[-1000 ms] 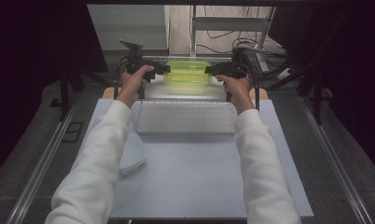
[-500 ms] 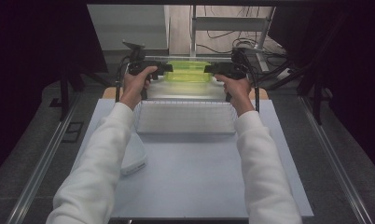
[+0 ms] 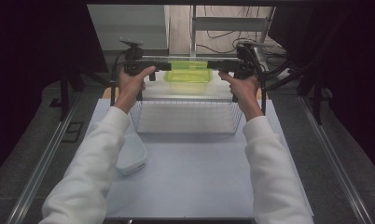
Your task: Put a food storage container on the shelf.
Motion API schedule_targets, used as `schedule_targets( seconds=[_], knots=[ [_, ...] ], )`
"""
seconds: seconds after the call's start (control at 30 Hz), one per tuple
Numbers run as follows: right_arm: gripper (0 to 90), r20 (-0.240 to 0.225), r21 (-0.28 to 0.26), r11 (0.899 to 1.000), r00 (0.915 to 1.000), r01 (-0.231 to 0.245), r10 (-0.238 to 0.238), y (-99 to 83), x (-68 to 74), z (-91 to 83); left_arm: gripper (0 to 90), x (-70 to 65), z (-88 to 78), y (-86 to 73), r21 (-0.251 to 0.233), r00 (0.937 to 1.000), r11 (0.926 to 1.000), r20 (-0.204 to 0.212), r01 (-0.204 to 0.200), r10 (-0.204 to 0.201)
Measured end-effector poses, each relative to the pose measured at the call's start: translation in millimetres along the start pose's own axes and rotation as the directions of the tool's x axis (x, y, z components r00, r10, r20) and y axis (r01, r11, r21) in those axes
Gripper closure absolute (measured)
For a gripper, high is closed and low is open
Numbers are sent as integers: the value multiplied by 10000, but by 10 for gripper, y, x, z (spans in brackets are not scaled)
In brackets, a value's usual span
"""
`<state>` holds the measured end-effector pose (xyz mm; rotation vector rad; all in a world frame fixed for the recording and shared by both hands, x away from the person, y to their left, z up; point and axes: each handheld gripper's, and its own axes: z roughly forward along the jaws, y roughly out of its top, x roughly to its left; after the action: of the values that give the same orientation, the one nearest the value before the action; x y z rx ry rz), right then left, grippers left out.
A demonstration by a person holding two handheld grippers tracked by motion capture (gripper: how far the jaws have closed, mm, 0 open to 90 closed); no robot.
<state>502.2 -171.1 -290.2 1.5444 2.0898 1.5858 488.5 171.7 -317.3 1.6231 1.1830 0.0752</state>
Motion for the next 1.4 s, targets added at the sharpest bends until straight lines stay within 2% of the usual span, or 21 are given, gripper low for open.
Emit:
schedule_targets(
  seconds=[0.03, 0.07, 0.13, 0.17, 0.2, 0.27, 0.37, 0.5, 0.57, 0.67, 0.7, 0.73, 0.83, 0.93, 1.03, 1.1, 1.2, 1.3, 1.4],
  knots=[
    [357, 137, 86, 9991, 9990, 413, -415, -10, 22, -40, 278, -29, -74, -30, 10, 9995, 9995, -74, -305, 305],
    [358, 239, 192, 9957, 9956, 902, -906, -30, 50, -97, 281, -60, -131, -64, -50, 9990, 9991, -163, -425, 424],
    [358, 286, 416, 9870, 9872, 1555, -1567, -70, 87, -193, 285, -94, -261, -135, 108, 9935, 9945, -451, -1038, 1042],
    [357, 303, 519, 9818, 9824, 1826, -1843, -97, 104, -244, 285, -103, -327, -176, 162, 9907, 9922, -559, -1235, 1242],
    [357, 322, 603, 9771, 9780, 2039, -2061, -125, 114, -300, 287, -111, -371, -209, 152, 9905, 9918, -516, -1272, 1278],
    [354, 284, 729, 9713, 9731, 2262, -2288, -185, 117, -407, 285, -131, -498, -322, 311, 9850, 9862, -547, -1624, 1639],
    [355, 109, 880, 9666, 9700, 2408, -2427, -280, 85, -538, 290, -172, -621, -496, 750, 9800, 9795, -547, -1868, 1911],
    [356, -49, 1216, 9583, 9656, 2585, -2598, -462, 24, -702, 294, -219, -746, -721, 981, 9747, 9724, -513, -2116, 2173],
    [356, -96, 1303, 9536, 9621, 2715, -2726, -561, 8, -790, 294, -261, -795, -837, 1076, 9684, 9658, -575, -2358, 2428],
    [353, -97, 1304, 9423, 9508, 3083, -3098, -761, 11, -927, 292, -315, -856, -1015, 1030, 9677, 9631, -164, -2488, 2517],
    [352, -116, 1250, 9399, 9478, 3176, -3187, -815, 8, -955, 292, -336, -877, -1095, 956, 9682, 9635, 112, -2499, 2500],
    [346, -147, 1261, 9377, 9457, 3238, -3246, -904, 2, -993, 291, -351, -887, -1164, 910, 9681, 9639, 324, -2502, 2483],
    [336, -268, 1139, 9373, 9441, 3295, -3286, -1111, -32, -1066, 288, -383, -912, -1383, 862, 9654, 9619, 514, -2593, 2557],
    [328, -433, 1100, 9403, 9467, 3220, -3191, -1373, -107, -1116, 288, -379, -912, -1588, 932, 9628, 9583, 341, -2701, 2680],
    [323, -494, 1331, 9395, 9489, 3156, -3117, -1667, -205, -1138, 288, -345, -882, -1798, 1200, 9566, 9495, 71, -2900, 2913],
    [322, -458, 1433, 9384, 9492, 3145, -3112, -1791, -246, -1140, 286, -316, -862, -1895, 1344, 9573, 9482, 98, -2877, 2891],
    [321, -328, 1698, 9341, 9492, 3140, -3131, -1964, -296, -1130, 285, -277, -850, -2031, 1497, 9562, 9457, -61, -2884, 2926],
    [321, -294, 1912, 9307, 9496, 3119, -3122, -2134, -342, -1084, 283, -234, -824, -2159, 1851, 9566, 9414, -207, -2820, 2906],
    [321, -259, 2183, 9240, 9484, 3139, -3161, -2223, -362, -1036, 285, -202, -799, -2222, 1938, 9616, 9449, -240, -2639, 2735]
  ],
)
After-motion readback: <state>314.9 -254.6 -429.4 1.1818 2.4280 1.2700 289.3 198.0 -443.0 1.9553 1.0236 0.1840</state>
